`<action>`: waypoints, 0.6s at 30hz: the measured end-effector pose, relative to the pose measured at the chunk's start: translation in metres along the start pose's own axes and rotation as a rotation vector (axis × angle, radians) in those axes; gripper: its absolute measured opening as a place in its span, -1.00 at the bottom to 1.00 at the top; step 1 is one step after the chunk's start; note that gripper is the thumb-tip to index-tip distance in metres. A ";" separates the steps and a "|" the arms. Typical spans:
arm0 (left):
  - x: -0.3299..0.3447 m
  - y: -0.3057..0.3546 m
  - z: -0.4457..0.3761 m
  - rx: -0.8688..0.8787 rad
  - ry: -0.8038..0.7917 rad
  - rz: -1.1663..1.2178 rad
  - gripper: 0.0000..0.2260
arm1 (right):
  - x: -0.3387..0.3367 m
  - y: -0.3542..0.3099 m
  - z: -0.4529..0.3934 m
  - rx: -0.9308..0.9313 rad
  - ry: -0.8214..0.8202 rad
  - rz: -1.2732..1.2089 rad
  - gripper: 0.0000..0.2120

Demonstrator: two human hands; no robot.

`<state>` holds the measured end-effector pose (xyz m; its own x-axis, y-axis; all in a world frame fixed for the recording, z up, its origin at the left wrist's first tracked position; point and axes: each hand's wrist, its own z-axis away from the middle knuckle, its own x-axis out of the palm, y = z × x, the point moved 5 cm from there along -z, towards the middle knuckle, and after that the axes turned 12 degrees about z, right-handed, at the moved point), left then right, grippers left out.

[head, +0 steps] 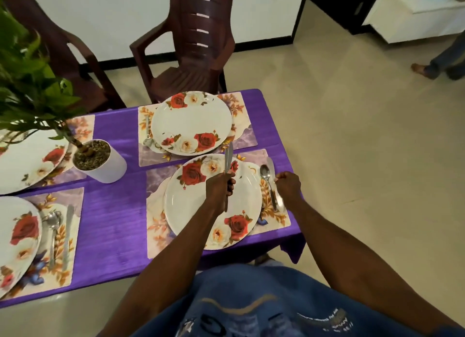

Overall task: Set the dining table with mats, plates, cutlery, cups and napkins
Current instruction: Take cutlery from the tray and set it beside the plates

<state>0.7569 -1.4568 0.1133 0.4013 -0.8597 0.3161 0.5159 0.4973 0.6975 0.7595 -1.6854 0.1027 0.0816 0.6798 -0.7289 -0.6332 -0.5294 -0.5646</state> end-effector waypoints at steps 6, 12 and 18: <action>0.021 0.001 -0.005 0.038 0.093 0.077 -0.85 | 0.014 -0.016 -0.001 -0.035 -0.078 -0.138 -0.85; 0.031 -0.013 0.002 0.047 0.179 0.105 -0.86 | 0.023 -0.007 0.000 -0.085 -0.083 -0.041 -0.80; 0.026 -0.024 0.015 0.086 0.215 0.107 -0.96 | 0.025 -0.004 0.005 -0.145 -0.097 -0.002 -0.82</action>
<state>0.7433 -1.4932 0.1147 0.6066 -0.7536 0.2534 0.3992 0.5643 0.7226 0.7603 -1.6634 0.0892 0.0038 0.7229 -0.6909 -0.5149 -0.5909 -0.6211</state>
